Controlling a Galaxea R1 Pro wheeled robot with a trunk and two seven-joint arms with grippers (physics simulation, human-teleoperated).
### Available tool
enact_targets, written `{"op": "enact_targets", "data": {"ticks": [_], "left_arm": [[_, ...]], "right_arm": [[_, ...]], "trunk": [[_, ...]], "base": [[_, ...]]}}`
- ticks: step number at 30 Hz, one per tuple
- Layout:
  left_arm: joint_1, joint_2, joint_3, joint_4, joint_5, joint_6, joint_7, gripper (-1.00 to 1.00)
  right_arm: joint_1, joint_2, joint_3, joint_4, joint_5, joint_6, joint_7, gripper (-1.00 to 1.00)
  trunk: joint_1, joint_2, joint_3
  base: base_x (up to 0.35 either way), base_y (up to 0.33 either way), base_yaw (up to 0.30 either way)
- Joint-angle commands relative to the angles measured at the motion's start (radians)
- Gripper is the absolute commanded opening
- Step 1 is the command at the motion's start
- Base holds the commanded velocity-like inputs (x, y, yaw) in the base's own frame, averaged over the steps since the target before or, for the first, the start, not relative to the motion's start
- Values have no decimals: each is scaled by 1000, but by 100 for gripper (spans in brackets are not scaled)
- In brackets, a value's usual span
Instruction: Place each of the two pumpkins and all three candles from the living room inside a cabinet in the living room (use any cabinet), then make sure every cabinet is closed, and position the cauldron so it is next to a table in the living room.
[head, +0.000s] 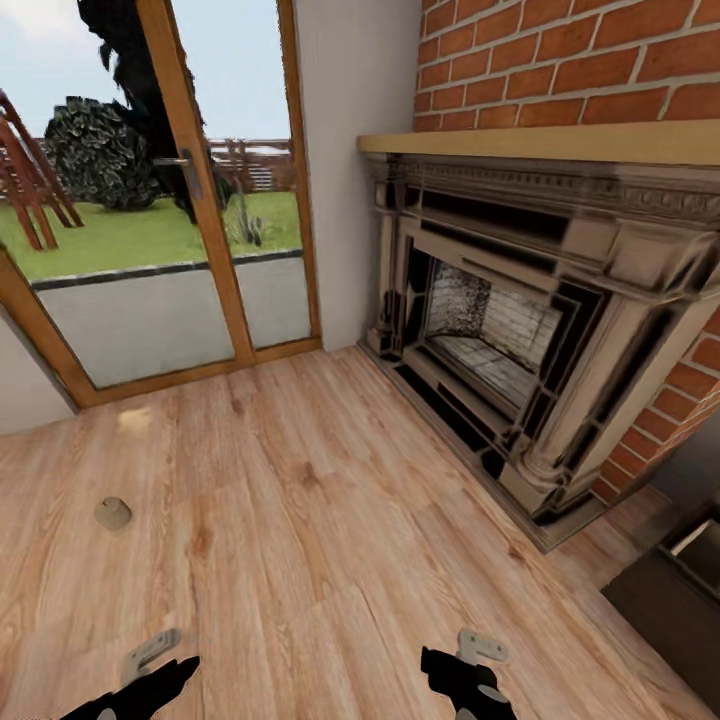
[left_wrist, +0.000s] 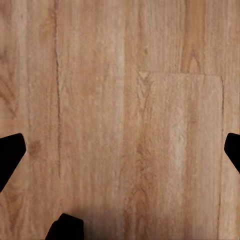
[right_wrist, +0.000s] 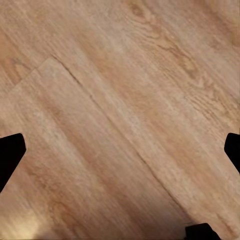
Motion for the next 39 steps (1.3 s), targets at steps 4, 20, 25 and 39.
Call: {"op": "enact_targets", "data": {"ticks": [4,20,25,39], "left_arm": [[-1,1,-3,0,5,2,1,100],[-1,8,-3,3,5,2,7,100],[-1,14,-2,9,5,-19,14,100],[-2,28,5,44,7,-57,17,100]], "right_arm": [[-1,-1,4,-2,-2,4,-8,100],[-1,7,10,-2,13,4,-8,100],[-1,9,10,-1,32,3,-8,100],[-1,10,11,-1,35,3,-8,100]], "trunk": [[1,0,-1],[1,0,-1],[1,0,-1],[1,0,-1]], "base": [[294,125,293],[321,17,293],[327,0,293],[328,0,293]]}}
